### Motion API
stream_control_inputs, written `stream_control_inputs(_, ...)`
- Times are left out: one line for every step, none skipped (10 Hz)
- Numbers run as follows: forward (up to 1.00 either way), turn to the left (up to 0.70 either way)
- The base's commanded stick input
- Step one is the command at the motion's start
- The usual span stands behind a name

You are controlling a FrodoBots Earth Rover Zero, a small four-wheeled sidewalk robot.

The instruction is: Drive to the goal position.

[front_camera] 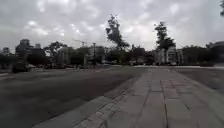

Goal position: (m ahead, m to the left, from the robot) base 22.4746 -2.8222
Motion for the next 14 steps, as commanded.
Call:
stream_control_inputs(1.0, 0.0)
stream_control_inputs(1.0, 0.0)
stream_control_inputs(1.0, 0.0)
stream_control_inputs(1.0, 0.0)
stream_control_inputs(1.0, 0.0)
stream_control_inputs(1.0, 0.0)
stream_control_inputs(1.0, 0.0)
stream_control_inputs(1.0, 0.0)
stream_control_inputs(1.0, 0.0)
stream_control_inputs(1.0, 0.0)
stream_control_inputs(1.0, 0.0)
stream_control_inputs(1.0, 0.0)
stream_control_inputs(1.0, 0.0)
stream_control_inputs(1.0, 0.0)
